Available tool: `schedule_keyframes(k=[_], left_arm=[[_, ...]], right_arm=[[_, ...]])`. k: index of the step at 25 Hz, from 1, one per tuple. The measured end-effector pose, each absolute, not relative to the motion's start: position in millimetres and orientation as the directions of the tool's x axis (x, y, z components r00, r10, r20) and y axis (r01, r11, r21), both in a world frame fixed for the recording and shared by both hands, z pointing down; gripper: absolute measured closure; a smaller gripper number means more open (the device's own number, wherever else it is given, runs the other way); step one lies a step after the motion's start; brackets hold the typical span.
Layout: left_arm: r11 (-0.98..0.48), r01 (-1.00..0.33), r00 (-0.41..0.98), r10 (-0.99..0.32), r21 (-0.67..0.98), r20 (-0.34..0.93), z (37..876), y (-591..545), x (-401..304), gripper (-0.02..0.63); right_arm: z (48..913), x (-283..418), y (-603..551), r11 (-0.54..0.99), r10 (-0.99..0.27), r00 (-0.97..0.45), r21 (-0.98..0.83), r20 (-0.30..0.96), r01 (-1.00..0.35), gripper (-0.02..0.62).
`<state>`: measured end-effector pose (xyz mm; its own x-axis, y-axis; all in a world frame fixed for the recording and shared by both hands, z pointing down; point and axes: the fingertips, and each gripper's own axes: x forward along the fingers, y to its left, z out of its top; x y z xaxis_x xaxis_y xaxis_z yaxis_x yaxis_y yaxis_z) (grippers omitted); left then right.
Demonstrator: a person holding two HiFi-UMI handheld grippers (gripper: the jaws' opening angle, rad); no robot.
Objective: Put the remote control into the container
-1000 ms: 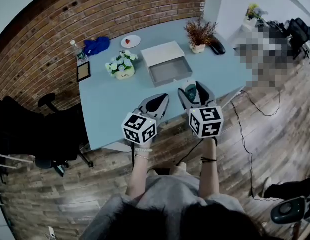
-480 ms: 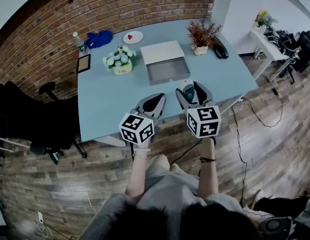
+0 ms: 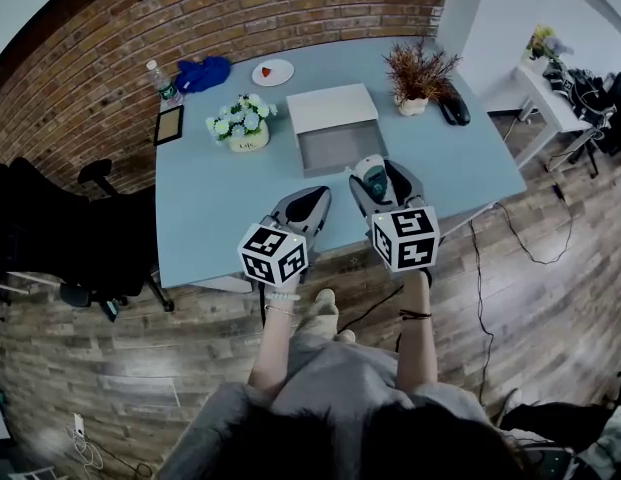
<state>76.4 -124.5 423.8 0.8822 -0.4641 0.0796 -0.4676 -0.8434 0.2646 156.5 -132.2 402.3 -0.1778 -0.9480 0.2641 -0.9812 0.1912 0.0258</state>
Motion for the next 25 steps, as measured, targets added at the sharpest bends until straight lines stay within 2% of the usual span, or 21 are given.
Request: schedule_keyframes(k=[25], left_arm=[[-0.828, -0.429, 0.903, -0.402, 0.362, 0.151, 471.4, -238.1, 81.3, 0.603]], right_arm=[[460.3, 170.0, -252.0, 0.244, -0.891, -0.188, 0.088, 0.413, -0.966, 0.311]])
